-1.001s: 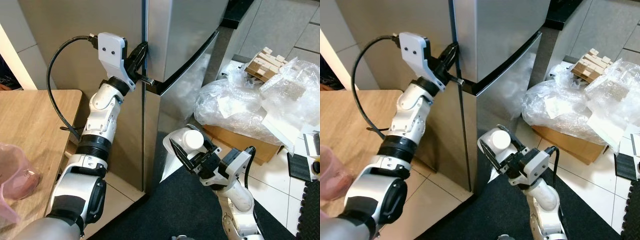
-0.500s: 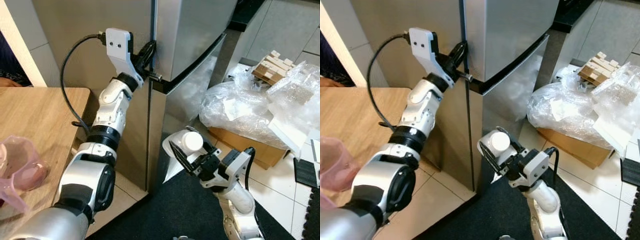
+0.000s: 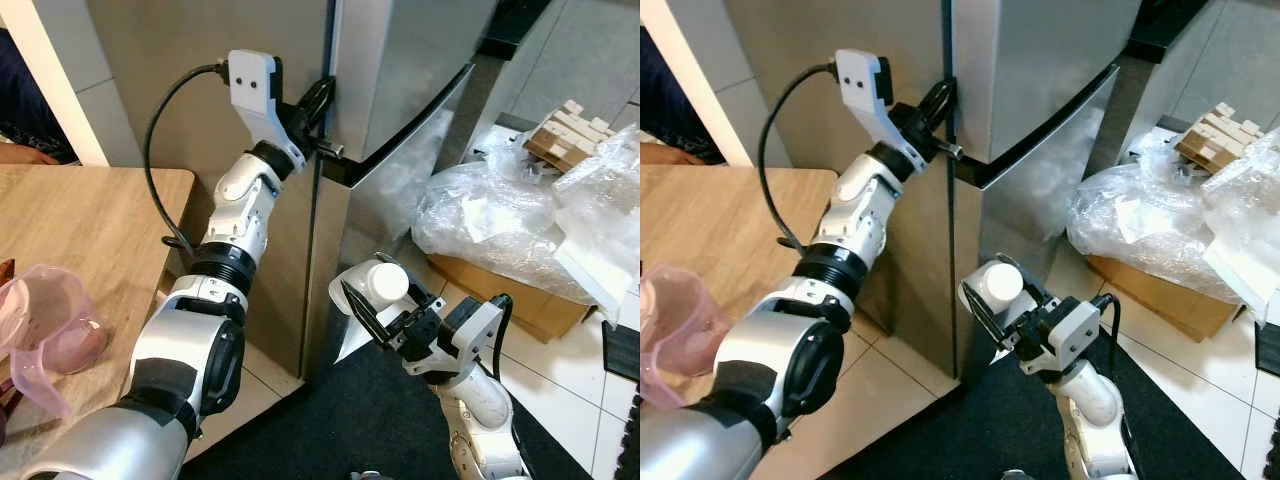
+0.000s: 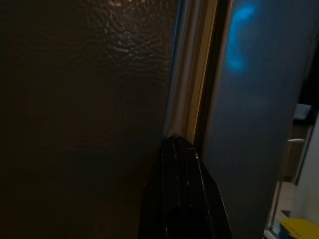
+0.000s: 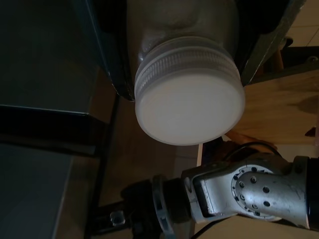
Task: Restocking fridge
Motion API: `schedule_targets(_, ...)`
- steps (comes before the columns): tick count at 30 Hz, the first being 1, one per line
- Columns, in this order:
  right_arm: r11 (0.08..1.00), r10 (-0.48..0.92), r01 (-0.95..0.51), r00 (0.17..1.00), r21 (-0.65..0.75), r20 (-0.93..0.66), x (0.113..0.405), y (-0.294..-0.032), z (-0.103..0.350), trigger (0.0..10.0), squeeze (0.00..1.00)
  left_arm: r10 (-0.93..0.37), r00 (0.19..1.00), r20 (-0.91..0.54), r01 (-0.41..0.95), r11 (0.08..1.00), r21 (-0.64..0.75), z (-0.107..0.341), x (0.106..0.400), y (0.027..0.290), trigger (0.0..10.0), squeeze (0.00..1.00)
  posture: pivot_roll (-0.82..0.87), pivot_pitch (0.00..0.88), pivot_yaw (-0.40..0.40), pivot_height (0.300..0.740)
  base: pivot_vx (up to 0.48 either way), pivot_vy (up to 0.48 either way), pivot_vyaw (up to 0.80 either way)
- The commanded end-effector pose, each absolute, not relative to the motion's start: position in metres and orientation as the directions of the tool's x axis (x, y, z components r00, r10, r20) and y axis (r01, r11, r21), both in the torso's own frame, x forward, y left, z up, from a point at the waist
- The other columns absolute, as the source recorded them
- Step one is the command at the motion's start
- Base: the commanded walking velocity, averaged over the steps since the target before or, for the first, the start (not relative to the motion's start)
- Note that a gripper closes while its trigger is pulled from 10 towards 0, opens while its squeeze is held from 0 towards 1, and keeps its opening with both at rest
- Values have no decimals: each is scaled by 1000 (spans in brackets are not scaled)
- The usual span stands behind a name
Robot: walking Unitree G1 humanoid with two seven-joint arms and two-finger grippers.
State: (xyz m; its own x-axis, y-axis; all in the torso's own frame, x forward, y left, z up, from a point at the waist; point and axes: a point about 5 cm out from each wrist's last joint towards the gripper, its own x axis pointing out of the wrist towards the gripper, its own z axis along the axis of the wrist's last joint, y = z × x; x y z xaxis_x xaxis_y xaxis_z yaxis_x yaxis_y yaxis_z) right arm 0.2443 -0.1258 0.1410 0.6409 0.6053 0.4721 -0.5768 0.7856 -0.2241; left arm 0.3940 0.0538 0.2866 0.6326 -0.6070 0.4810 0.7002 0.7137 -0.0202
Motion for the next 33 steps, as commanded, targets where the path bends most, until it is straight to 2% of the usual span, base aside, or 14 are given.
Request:
schedule_targets(1,790,600,-570,640,-225,480,243,-127,143,10000,0,-667,606,434,749,662,-27,279,391,32,10000,0,-165,119,-1,740,0,0,0)
schedule_targets(10,791,598,-570,645,-222,476,244,-127,142,10000,0,-744,517,425,822,570,-3,276,381,7,10000,0,-163,117,4,740,0,0,0)
schedule_targets(17,793,596,-568,647,-221,475,244,-128,142,10000,0,-762,489,425,842,539,-2,276,378,-1,10000,0,-165,117,5,740,0,0,0)
schedule_targets(21,793,596,-567,648,-223,474,243,-128,142,10000,0,-799,416,435,886,464,5,276,370,-12,10000,0,-164,117,4,740,0,0,0)
schedule_targets(22,793,596,-567,648,-223,473,243,-128,142,10000,0,-830,328,452,928,372,11,278,361,-19,10000,0,-162,117,2,740,0,0,0)
schedule_targets(23,793,596,-567,648,-223,473,243,-128,142,10000,0,-830,328,452,928,372,11,278,361,-19,10000,0,-162,117,2,740,0,0,0)
schedule_targets(24,793,597,-568,648,-223,472,243,-128,142,10000,0,-857,215,468,967,255,23,281,348,-27,10000,0,-161,117,1,740,0,0,0)
schedule_targets(25,793,597,-568,648,-223,472,243,-128,142,10000,0,-857,215,468,967,255,23,281,348,-27,10000,0,-161,117,1,740,0,0,0)
schedule_targets(26,792,598,-569,648,-223,471,243,-128,142,10000,0,-870,91,485,992,122,32,282,333,-32,10000,0,-161,116,2,740,0,0,0)
schedule_targets(27,792,598,-569,648,-223,471,243,-128,142,10000,0,-870,91,485,992,122,32,282,333,-32,10000,0,-161,116,2,740,0,0,0)
schedule_targets(29,792,598,-568,650,-224,470,243,-128,142,10000,0,-849,-77,522,996,-84,11,279,304,-32,10000,0,-161,117,2,740,0,0,0)
schedule_targets(31,792,598,-568,650,-224,470,243,-128,142,10000,0,-849,-77,522,996,-84,11,279,304,-32,10000,0,-161,117,2,740,0,0,0)
schedule_targets(32,793,597,-567,651,-223,470,243,-128,142,10000,0,-837,-109,536,991,-132,-5,277,296,-30,10000,0,-162,116,3,740,0,0,0)
schedule_targets(33,793,597,-567,651,-223,470,243,-128,142,10000,0,-837,-109,536,991,-132,-5,277,296,-30,10000,0,-162,116,3,740,0,0,0)
